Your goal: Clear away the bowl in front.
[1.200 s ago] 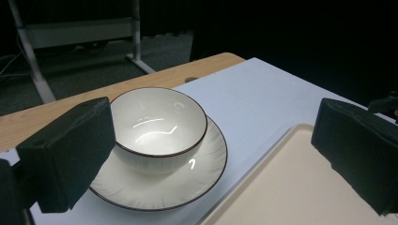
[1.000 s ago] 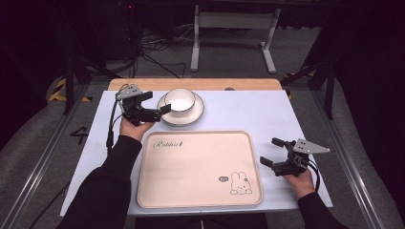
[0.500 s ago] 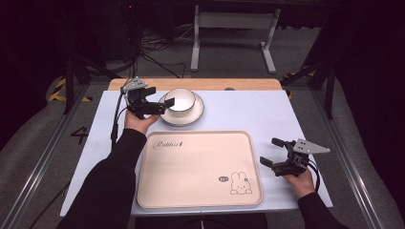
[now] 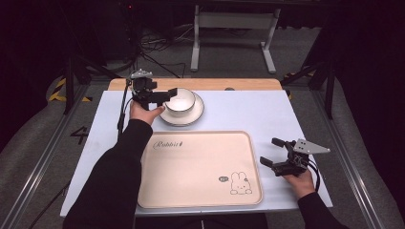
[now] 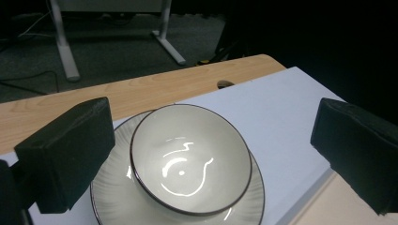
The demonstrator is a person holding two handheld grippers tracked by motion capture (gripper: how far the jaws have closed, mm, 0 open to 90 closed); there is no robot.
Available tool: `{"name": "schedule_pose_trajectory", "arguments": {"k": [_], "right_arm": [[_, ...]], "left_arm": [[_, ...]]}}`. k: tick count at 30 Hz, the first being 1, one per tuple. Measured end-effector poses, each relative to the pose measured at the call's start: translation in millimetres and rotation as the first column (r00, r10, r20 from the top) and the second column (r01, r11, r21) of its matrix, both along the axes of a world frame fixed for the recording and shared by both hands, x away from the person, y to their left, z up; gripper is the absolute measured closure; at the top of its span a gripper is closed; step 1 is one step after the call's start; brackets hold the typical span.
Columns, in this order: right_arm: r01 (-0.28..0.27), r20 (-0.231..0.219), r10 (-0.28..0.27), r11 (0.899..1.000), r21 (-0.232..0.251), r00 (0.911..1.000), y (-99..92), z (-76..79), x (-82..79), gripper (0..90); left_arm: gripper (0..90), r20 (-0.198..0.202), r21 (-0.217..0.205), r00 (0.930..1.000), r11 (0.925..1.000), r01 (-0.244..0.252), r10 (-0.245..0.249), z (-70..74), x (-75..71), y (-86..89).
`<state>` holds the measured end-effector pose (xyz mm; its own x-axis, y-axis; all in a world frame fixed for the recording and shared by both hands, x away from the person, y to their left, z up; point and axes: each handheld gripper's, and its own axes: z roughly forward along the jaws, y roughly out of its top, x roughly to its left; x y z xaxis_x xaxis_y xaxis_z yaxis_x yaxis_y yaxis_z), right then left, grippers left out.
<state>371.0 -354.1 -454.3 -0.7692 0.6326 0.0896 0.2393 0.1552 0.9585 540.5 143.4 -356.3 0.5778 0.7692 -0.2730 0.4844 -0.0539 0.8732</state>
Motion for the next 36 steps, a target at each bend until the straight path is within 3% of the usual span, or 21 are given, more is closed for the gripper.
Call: {"name": "schedule_pose_trajectory", "arguments": {"k": [3,7,12,16,24,29,36], "right_arm": [[0.000,0.000,0.000,1.000,0.001,1.0000,-0.2,0.0,0.0,1.4],[0.000,0.002,0.000,1.000,0.001,1.0000,-0.1,0.0,-0.3,1.4],[-0.002,0.007,0.002,1.000,0.003,1.0000,-0.3,-0.1,-0.4,1.4],[-0.002,0.006,0.002,1.000,0.002,1.0000,-0.2,-0.1,-0.5,1.4],[-0.002,0.008,0.002,1.000,0.004,1.0000,-0.4,-0.2,-0.7,1.4],[-0.004,0.009,0.004,1.000,0.006,1.0000,-0.6,-0.2,-0.9,1.4],[-0.006,0.009,0.006,1.000,0.009,0.9999,-1.1,-0.1,-1.0,1.4]], "left_arm": [[2.1,-0.039,0.015,0.9988,0.9995,-0.028,0.028,-0.6,7.4,-2.6],[3.5,-0.061,0.045,0.9971,0.9981,-0.042,0.045,-2.2,13.6,-4.3],[7.4,-0.129,0.068,0.9897,0.9962,-0.054,0.062,-7.0,23.5,-4.8],[10.4,-0.195,0.100,0.9776,0.9932,-0.060,0.079,-12.9,31.4,-6.8],[18.1,-0.279,0.097,0.9572,0.9940,-0.050,0.075,-27.2,42.2,-6.9],[20.8,-0.300,0.079,0.9513,0.9956,-0.050,0.072,-33.9,46.2,-6.0],[25.5,-0.313,0.087,0.9463,0.9947,-0.054,0.079,-42.5,50.2,-8.9]]}}
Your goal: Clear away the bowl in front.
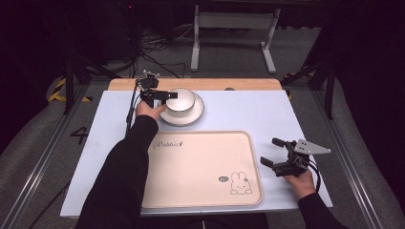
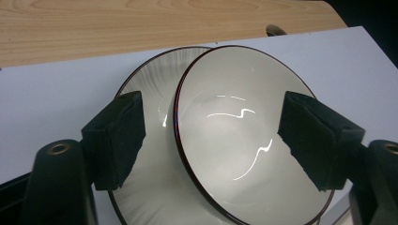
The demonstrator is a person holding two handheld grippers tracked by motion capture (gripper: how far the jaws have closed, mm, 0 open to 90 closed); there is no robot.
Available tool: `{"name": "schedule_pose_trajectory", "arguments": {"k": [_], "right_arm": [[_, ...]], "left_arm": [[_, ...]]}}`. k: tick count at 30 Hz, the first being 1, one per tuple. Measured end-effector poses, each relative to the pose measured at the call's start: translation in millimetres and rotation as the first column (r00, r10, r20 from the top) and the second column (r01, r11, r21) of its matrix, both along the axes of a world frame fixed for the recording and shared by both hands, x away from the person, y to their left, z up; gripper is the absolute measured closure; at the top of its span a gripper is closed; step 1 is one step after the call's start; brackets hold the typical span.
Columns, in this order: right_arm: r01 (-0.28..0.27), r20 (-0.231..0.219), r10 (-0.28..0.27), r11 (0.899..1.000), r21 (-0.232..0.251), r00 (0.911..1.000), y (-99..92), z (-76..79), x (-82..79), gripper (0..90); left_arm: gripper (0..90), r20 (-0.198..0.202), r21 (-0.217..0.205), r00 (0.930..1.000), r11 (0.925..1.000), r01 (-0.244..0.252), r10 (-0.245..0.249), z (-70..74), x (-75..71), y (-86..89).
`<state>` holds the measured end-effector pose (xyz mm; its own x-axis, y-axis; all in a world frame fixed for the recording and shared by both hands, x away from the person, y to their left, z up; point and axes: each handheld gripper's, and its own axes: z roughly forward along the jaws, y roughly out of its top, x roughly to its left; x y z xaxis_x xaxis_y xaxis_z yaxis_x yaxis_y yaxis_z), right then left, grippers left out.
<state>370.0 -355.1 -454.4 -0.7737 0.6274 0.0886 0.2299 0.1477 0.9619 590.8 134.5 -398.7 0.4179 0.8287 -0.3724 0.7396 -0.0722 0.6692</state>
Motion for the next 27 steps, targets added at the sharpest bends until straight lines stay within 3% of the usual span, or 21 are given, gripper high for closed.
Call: {"name": "schedule_pose_trajectory", "arguments": {"k": [9,20,27], "right_arm": [[-0.002,0.003,0.002,1.000,0.003,1.0000,-0.3,-0.1,-0.1,1.4],[0.000,0.003,0.000,1.000,0.004,1.0000,-0.3,0.0,-0.3,1.4],[-0.001,0.003,0.001,1.000,0.005,1.0000,-0.4,-0.1,-0.3,1.4]], "left_arm": [[32.0,-0.045,-0.008,0.9990,1.0000,-0.002,0.002,-9.2,3.6,-3.2],[41.0,-0.094,0.028,0.9956,0.9996,-0.004,0.007,-18.6,6.0,-11.5],[49.2,-0.158,0.031,0.9871,0.9994,-0.018,0.023,-24.2,9.5,-12.2]]}}
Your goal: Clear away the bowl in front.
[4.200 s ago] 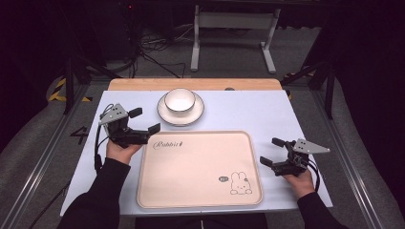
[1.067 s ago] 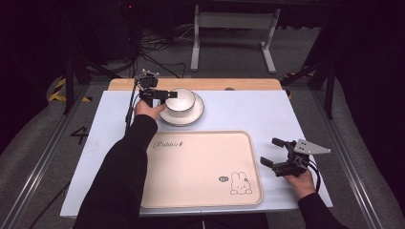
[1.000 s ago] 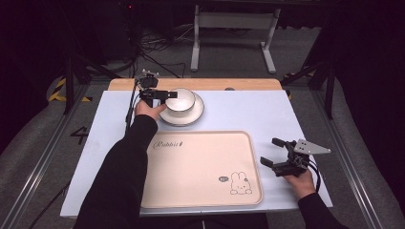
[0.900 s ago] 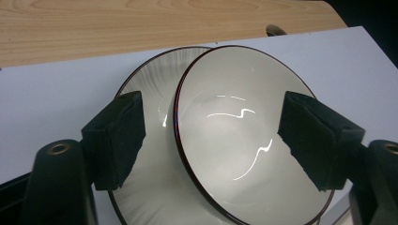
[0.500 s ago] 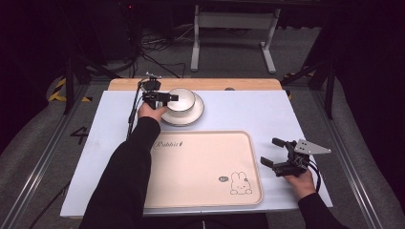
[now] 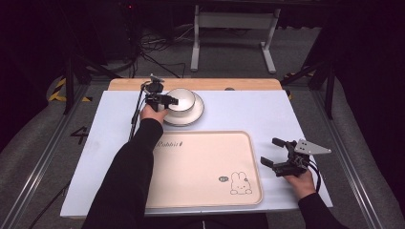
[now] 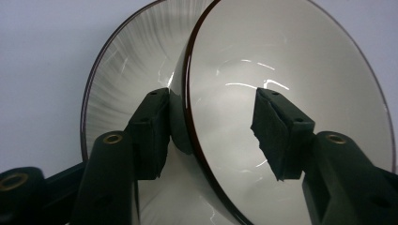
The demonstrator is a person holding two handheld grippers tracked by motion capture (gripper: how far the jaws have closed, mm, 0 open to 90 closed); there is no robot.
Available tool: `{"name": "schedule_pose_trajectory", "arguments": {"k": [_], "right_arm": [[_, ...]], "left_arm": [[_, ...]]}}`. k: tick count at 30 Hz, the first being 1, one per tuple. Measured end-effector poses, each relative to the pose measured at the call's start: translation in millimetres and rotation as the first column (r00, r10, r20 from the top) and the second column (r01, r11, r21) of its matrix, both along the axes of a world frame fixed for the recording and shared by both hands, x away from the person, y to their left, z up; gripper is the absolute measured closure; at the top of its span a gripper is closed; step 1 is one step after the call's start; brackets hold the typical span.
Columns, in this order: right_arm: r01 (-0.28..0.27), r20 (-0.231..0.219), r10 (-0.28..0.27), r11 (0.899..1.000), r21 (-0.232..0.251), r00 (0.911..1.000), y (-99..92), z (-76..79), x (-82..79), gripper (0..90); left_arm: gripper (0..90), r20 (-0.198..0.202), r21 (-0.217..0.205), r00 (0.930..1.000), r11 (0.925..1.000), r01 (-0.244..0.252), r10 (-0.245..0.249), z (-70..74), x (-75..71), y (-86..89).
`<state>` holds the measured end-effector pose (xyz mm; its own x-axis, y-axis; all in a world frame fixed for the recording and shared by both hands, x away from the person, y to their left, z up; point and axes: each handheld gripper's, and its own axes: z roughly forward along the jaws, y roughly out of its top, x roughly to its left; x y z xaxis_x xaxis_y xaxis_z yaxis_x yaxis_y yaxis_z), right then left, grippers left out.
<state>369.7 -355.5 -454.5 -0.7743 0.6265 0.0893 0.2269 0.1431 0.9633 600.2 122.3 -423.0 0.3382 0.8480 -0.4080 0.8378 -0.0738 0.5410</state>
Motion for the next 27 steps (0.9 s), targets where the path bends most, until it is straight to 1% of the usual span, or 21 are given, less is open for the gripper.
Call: {"name": "schedule_pose_trajectory", "arguments": {"k": [2,3,4,7,8,10,13,15,18,22,23,27], "right_arm": [[0.000,0.001,0.000,1.000,0.000,1.0000,-0.1,0.0,0.0,1.4],[0.000,0.001,0.000,1.000,0.000,1.0000,-0.1,0.0,0.0,1.4],[0.000,0.001,0.000,1.000,0.000,1.0000,-0.1,0.0,0.0,1.4],[0.000,0.001,0.000,1.000,0.001,1.0000,-0.1,0.0,0.0,1.3],[0.000,0.001,0.000,1.000,0.001,1.0000,-0.1,0.0,-0.1,1.4],[0.001,0.001,-0.001,1.000,0.002,1.0000,-0.2,0.0,-0.1,1.4],[0.000,0.001,0.000,1.000,0.003,1.0000,-0.2,0.0,-0.1,1.4],[0.000,0.001,0.000,1.000,0.003,1.0000,-0.2,0.0,-0.1,1.4],[0.000,0.001,0.000,1.000,0.005,1.0000,-0.3,0.0,-0.2,1.4],[-0.001,0.001,0.001,1.000,0.005,1.0000,-0.5,0.0,-0.2,1.4],[-0.001,0.001,0.001,1.000,0.006,1.0000,-0.5,-0.1,-0.1,1.4],[-0.002,0.000,0.002,1.000,0.007,1.0000,-0.7,-0.1,-0.1,1.4]], "left_arm": [[51.2,-0.017,0.006,0.9998,1.0000,-0.006,0.006,-1.5,0.4,-0.6],[52.4,-0.017,0.006,0.9998,1.0000,-0.006,0.006,-1.5,0.4,-0.6],[52.4,-0.033,0.006,0.9994,0.9999,-0.013,0.013,-2.8,0.7,-1.3],[56.9,-0.046,0.015,0.9986,0.9995,-0.027,0.027,-4.8,1.3,-1.6],[60.0,-0.052,0.020,0.9981,0.9993,-0.033,0.034,-5.8,1.6,-1.9],[63.3,-0.060,0.030,0.9973,0.9987,-0.040,0.041,-5.7,1.7,-1.9],[67.7,-0.061,0.035,0.9963,0.9977,-0.058,0.060,-5.2,1.7,-1.8],[71.0,-0.067,0.027,0.9952,0.9972,-0.069,0.071,-4.7,1.9,-0.8],[76.2,-0.065,0.006,0.9946,0.9968,-0.080,0.080,-4.0,1.7,0.0],[78.3,-0.058,-0.004,0.9940,0.9956,-0.093,0.093,-2.0,0.5,-0.7],[78.7,-0.052,-0.018,0.9942,0.9953,-0.095,0.094,-1.2,0.2,-0.5],[78.6,-0.049,-0.017,0.9946,0.9955,-0.093,0.092,1.1,-0.7,-0.9]]}}
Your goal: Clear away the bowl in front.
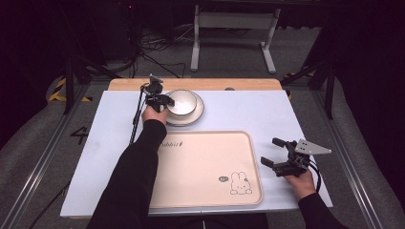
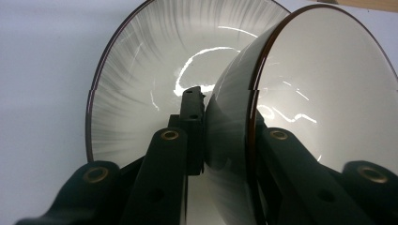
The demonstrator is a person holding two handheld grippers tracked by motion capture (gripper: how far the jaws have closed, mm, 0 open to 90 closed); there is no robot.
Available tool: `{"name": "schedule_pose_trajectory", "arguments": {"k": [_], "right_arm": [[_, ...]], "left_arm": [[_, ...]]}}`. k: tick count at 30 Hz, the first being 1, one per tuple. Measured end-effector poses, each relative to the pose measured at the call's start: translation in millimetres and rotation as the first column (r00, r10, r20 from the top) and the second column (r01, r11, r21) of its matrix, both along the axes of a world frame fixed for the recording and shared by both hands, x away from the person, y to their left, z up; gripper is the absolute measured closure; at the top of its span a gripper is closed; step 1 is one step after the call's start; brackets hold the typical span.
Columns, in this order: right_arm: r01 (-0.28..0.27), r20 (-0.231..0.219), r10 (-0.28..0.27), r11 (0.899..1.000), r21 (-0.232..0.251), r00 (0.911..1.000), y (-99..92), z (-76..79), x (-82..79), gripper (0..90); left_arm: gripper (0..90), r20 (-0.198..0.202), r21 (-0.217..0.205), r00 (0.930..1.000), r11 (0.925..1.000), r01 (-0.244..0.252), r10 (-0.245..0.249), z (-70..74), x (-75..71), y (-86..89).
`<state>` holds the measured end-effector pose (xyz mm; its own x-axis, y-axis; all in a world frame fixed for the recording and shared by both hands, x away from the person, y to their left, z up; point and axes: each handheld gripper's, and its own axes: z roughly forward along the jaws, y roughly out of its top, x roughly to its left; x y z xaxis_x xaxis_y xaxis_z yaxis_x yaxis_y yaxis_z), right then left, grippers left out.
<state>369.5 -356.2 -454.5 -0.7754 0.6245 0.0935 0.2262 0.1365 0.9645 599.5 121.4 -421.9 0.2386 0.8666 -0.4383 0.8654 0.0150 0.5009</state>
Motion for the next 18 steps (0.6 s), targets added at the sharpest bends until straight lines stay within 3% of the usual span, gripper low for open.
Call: {"name": "schedule_pose_trajectory", "arguments": {"k": [8,18], "right_arm": [[-0.001,0.002,0.001,1.000,0.003,1.0000,-0.3,-0.1,0.3,1.4],[0.001,0.001,-0.001,1.000,0.003,1.0000,-0.3,-0.1,0.4,1.4]], "left_arm": [[76.8,0.018,0.008,0.9998,1.0000,-0.001,0.001,7.0,-3.5,-1.0],[76.7,0.048,-0.018,0.9988,0.9998,0.005,-0.004,21.1,-8.4,4.8]]}}
